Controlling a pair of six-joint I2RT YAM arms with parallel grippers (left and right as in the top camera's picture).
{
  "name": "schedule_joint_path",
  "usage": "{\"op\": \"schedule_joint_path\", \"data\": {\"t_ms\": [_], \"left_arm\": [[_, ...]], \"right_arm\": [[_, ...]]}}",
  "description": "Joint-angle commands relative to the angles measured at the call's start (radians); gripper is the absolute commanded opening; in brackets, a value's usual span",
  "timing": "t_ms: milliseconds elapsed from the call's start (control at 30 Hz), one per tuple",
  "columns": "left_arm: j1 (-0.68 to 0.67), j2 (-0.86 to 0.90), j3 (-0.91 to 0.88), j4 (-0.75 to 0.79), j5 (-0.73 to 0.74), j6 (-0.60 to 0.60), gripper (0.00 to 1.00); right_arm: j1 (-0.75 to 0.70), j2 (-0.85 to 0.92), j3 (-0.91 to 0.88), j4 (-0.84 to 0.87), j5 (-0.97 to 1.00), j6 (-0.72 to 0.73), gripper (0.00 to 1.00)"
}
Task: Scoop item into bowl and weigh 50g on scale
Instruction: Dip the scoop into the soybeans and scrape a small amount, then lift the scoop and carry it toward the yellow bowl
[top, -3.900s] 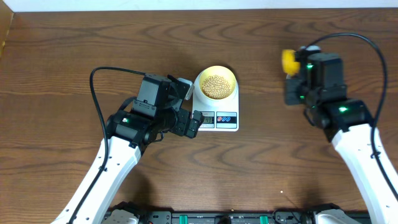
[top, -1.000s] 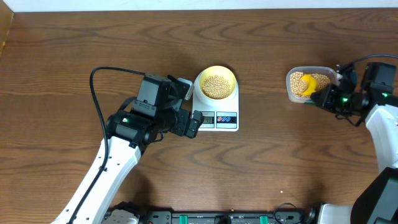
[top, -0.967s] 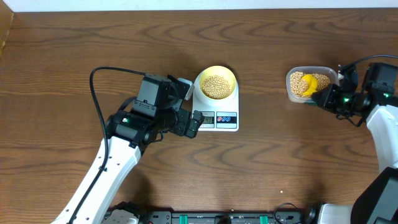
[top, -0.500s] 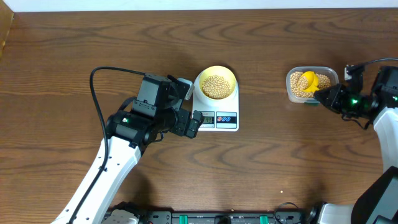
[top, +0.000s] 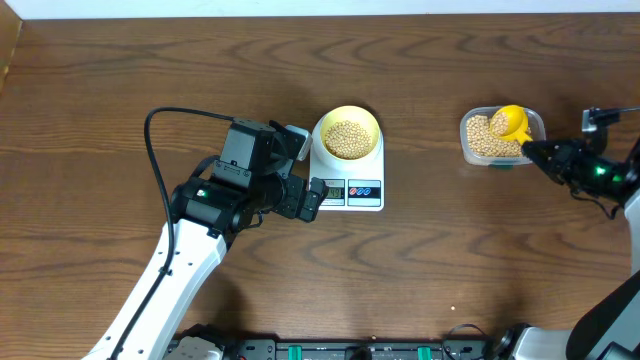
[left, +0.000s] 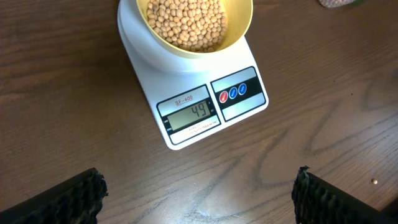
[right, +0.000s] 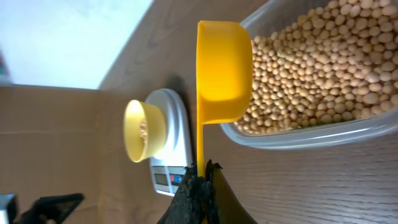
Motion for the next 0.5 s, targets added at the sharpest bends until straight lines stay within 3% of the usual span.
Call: {"op": "schedule_joint_path", "data": {"t_ms": [0, 267, 467], "left_arm": [[0.003, 0.000, 0.001, 0.001, -0.008, 0.014, 0.98], [0.003, 0.000, 0.001, 0.001, -0.008, 0.014, 0.98], [0.003, 0.000, 0.001, 0.001, -0.008, 0.014, 0.98]], "right_arm": [[-0.022, 0.003, -0.006, -0.004, -0.098, 0.024, 0.01], [-0.015, 0.003, -0.006, -0.004, -0.273, 0.034, 0.01], [0.032, 0.003, -0.006, -0.003, -0.280, 0.138, 0.01]]}}
